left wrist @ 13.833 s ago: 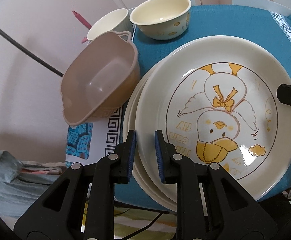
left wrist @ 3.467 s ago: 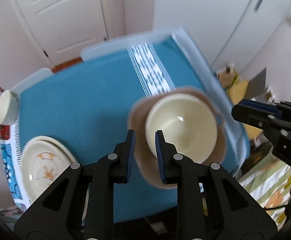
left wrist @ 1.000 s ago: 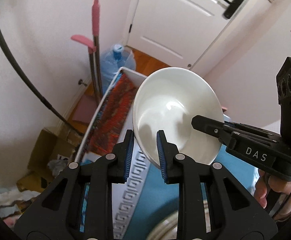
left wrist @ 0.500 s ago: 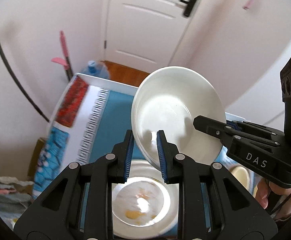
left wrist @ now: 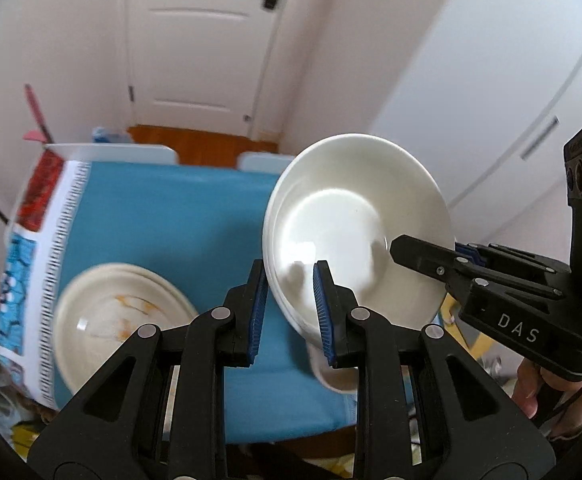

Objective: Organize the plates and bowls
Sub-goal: 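Carry the white bowl with both grippers and lower it into the cream bowl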

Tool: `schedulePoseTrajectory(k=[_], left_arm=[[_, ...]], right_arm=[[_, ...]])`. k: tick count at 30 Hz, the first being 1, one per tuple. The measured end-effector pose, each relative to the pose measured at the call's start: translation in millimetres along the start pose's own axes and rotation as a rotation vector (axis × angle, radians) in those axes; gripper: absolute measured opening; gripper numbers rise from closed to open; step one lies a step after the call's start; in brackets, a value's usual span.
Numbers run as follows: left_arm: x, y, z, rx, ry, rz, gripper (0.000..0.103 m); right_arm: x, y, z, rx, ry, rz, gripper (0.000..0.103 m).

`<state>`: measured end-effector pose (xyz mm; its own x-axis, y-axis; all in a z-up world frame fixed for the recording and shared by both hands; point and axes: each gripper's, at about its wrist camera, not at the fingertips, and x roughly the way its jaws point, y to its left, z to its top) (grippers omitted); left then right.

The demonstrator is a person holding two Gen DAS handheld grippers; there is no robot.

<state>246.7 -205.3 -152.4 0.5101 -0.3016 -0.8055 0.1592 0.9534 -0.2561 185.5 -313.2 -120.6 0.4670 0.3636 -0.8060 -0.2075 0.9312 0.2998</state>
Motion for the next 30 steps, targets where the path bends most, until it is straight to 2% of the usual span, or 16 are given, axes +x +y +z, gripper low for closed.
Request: schedulePoseTrajectory(k=[5,13,22,30], left_arm=[[31.9,-32.1,-25.2,0.040,0.074,-0.014,0.021],[87.4,-53.0,-55.5,0.107,0.202,0.030,0.021],[118.8,-65.2,-63.2,0.192,0.279,0.081,0.021],[122.0,-71.6,-64.4,0.246,0.277,0.127,0.021]], right_arm=[[-3.9,-40.0,-35.2,0.059,0.028,-0.047,0.015],[20.6,-77.0,-85.5,0.150,0.121,-0.075,0.015],[36.7,-99.1,-101.5,0.169,0.152,-0.108,0.015],[42.0,-103.7,-103.5,0.178,0.166,-0.110,0.015]])
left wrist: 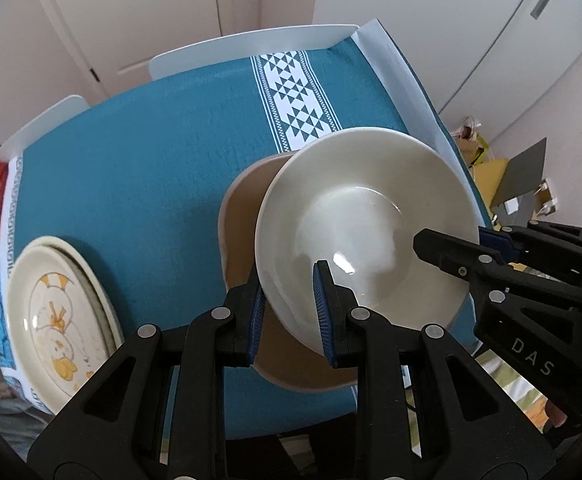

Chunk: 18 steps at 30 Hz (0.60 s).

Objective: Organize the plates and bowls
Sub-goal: 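Carry the white bowl with both grippers and lower it into the cream bowl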

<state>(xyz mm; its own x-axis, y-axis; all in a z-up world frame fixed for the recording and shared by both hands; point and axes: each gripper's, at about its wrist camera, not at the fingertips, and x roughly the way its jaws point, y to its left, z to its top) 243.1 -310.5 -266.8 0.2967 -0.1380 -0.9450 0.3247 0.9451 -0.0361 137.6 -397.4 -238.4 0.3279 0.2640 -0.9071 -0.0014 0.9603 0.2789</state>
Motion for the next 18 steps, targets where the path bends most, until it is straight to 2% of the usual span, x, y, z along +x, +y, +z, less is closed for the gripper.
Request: schedulePoseTrajectory(k=[10,18], left_arm=[[7.7,-9.4,1.3,0.058,0.007,0.074,0.021],[8.1,-11.0,1.6,0.073,0.018,0.094,0.021]], right_arm=[[-0.6,1.5,-1.2,0.001,-0.003,-0.029,0.015],[-1.0,3.6,-0.6,-0.017,0.003,-0.051,0.015]])
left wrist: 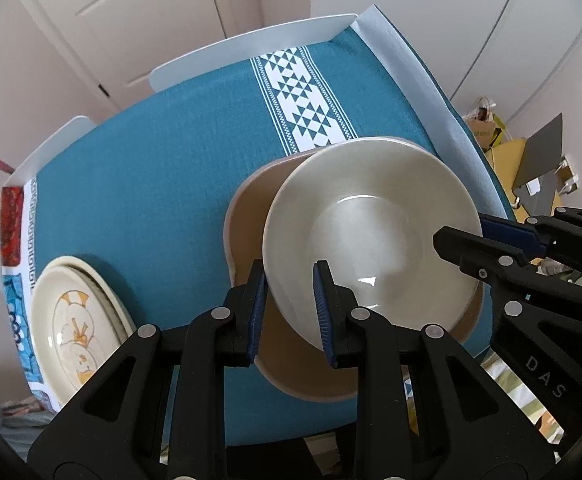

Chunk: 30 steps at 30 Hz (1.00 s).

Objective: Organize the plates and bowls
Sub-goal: 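Carry the white bowl with both grippers and lower it into the cream bowl, then open both grippers and reach to the taupe dish rim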

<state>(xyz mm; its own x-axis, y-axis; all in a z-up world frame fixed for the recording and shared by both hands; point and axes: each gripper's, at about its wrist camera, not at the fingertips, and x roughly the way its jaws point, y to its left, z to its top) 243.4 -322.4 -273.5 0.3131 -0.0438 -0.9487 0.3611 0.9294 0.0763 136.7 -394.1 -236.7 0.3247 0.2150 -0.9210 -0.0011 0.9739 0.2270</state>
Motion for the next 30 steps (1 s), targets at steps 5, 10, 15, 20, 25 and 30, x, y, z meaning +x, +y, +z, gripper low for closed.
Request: schedulePoseTrajectory(k=[5,10,15,20,25,30], left_arm=[[0.5,0.3,0.9,-0.003,0.005,-0.001,0.021],[-33.4,13.8,0.3,-0.036,-0.108,-0.025,0.021],[-85.6,39.7,-9.2,-0.081,-0.241,-0.021,0.039],[-107.2,55.0,-27.5,-0.076,-0.304,0.035,0.103],[-85.8,60.6,-36.7,-0.003,-0.200,0.040,0.103],[-44.3,57.1,-39.9,0.040,-0.088,-0.023,0.103]], right_arm=[[-1.5,-0.5,0.4,0.011,0.000,0.013,0.015],[-16.1,-4.3,-0.4,-0.002,-0.031,0.046,0.015],[-54.4,-23.2,-10.2,-0.024,-0.101,0.109,0.015],[-73.2,-28.3,-22.9,-0.100,-0.093,0.073,0.061],[-66.4,-24.8,-32.7,-0.173,-0.025,-0.012,0.097],[-40.7,-24.4,-32.4,-0.174,0.080,-0.104,0.097]])
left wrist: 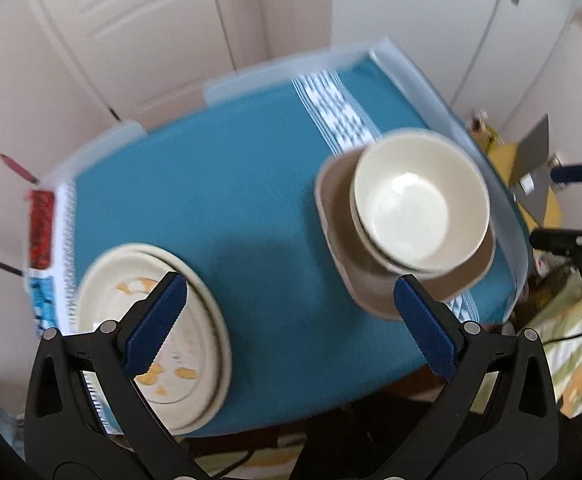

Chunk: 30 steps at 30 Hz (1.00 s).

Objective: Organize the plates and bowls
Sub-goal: 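Open both grippers and reach to the taupe dish rim, then grip the taupe dish holding the bowls with both grippers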

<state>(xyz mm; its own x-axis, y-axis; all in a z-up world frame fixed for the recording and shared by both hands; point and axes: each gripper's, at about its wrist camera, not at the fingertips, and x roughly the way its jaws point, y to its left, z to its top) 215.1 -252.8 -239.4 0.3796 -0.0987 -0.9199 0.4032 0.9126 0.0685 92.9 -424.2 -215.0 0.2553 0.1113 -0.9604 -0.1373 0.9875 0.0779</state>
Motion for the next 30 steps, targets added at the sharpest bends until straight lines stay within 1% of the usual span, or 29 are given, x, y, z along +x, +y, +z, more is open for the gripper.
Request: schedulePoseTrajectory(k=[2,5,7,9,11,12,13,15,16,17,18,19,20,21,24,25,26,27,30], left_arm=[[17.3,-3.1,-0.4,0.008,0.048,-0.019,0.103],[34.6,-4.7,-3.5,0.013,0.093,-0.039,0.102],[43.5,-6.1,-6.1,0.017,0.116,-0.051,0.098],[50.3,-10.6,-6.4,0.031,0.135,-0.066,0.089],[58.4,-15.8,-4.7,0.042,0.151,-0.090,0.083],[62.9,-17.4,-4.1,0.047,0.160,-0.096,0.078],[66.3,-18.9,-3.8,0.050,0.163,-0.099,0.076],[72.5,-24.3,-3.8,0.063,0.165,-0.108,0.066],[75.9,-27.8,-4.1,0.072,0.164,-0.118,0.065],[78.2,-29.9,-4.3,0.078,0.163,-0.121,0.059],[80.4,-32.3,-4.5,0.079,0.154,-0.134,0.049],[81.6,-33.7,-4.2,0.080,0.150,-0.142,0.043],[82.7,-35.3,-3.5,0.081,0.145,-0.148,0.027],[84.7,-37.3,-2.8,0.081,0.143,-0.160,0.020],[93.2,-43.9,-3.1,0.088,0.140,-0.144,0.013],[96.2,-44.4,-3.0,0.078,0.139,-0.144,0.013],[97.6,-44.4,-2.4,0.071,0.137,-0.146,0.013],[97.6,-44.4,-2.3,0.068,0.131,-0.145,0.013],[95.4,-45.8,-4.4,0.067,0.108,-0.136,0.013]], right_arm=[[13.1,2.6,3.6,0.008,0.041,0.003,0.097],[35.1,9.3,10.3,-0.001,0.105,-0.014,0.097],[46.9,13.3,12.6,-0.002,0.139,-0.003,0.097],[54.7,16.2,15.7,-0.015,0.154,0.010,0.096],[59.4,19.0,17.6,-0.033,0.159,0.010,0.095],[63.1,20.7,19.7,-0.045,0.165,0.014,0.089],[65.1,24.6,20.8,-0.051,0.169,0.019,0.084],[73.0,27.2,22.3,-0.062,0.181,0.037,0.066],[78.5,27.1,22.5,-0.063,0.189,0.052,0.061],[82.4,26.3,22.4,-0.061,0.189,0.072,0.056],[85.1,24.9,22.2,-0.055,0.185,0.088,0.052],[88.3,23.1,21.8,-0.046,0.181,0.103,0.051],[90.2,21.1,20.7,-0.039,0.175,0.115,0.051],[90.8,20.1,19.8,-0.037,0.164,0.122,0.050],[88.5,19.6,15.8,-0.048,0.118,0.140,0.045],[88.2,19.8,15.1,-0.055,0.106,0.138,0.043],[88.4,21.1,14.7,-0.064,0.096,0.136,0.036],[89.1,23.3,13.8,-0.070,0.090,0.134,0.032],[93.7,28.2,14.0,-0.084,0.074,0.144,0.023]])
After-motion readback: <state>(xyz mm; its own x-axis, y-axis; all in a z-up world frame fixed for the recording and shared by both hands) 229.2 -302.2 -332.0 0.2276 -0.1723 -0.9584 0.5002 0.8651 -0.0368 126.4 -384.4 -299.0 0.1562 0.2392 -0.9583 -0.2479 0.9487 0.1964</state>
